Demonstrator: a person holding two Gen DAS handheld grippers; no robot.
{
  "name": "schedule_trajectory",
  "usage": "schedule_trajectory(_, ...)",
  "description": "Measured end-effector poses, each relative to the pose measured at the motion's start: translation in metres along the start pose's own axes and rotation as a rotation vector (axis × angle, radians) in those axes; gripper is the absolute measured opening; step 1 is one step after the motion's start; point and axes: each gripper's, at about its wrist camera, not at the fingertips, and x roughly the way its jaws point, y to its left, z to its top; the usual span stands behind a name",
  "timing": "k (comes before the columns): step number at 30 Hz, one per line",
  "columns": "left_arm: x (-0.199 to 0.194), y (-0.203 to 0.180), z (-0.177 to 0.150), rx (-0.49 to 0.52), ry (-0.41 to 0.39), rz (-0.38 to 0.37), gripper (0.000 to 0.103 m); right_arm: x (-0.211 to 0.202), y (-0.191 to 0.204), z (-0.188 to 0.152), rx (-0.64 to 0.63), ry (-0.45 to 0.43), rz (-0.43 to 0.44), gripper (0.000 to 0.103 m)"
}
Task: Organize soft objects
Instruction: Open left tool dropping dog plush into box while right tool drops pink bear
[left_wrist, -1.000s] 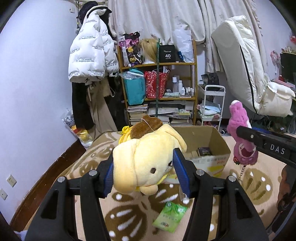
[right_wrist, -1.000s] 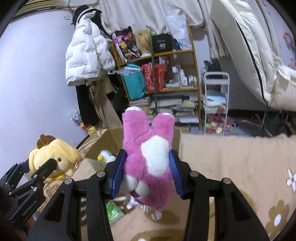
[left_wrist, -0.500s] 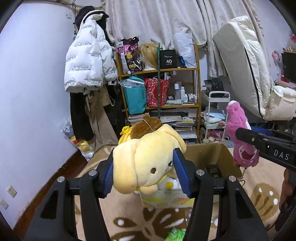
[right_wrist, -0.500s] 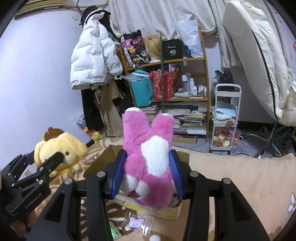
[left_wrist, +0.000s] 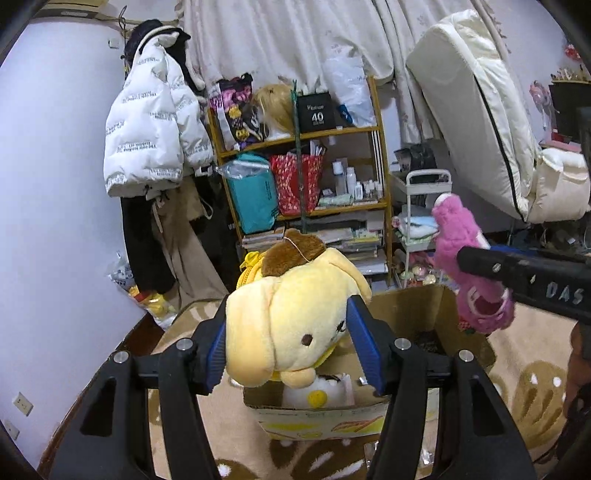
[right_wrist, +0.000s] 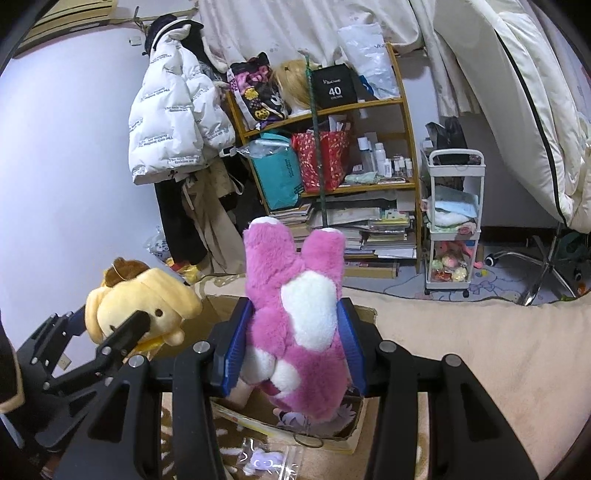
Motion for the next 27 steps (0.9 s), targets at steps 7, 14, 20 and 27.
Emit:
schedule_trajectory(7,0.018,0.004,-0.007,-0.026,0.028,-0.028,0.059,0.006,-0.004,-0.006,-0.008,-0.005,-0.007,0.050)
schedule_trajectory(14,0.032,0.002,-0.018,-0.015,0.080,-0.034,0.060,0.018,0.000,-0.016,-0.024,0.051,0.026,0.050)
schedule_trajectory(20,0.032,0.001,-0.020,-0.012,0.079,-0.024,0.074,0.024,-0.001,-0.022,-0.014,0.086,0.038,0.050)
schedule_trajectory(27,0.026,0.008,-0.024,-0.017,0.098,0.006,0.090,0.023,-0.006,-0.025,0.018,0.115,0.037,0.050)
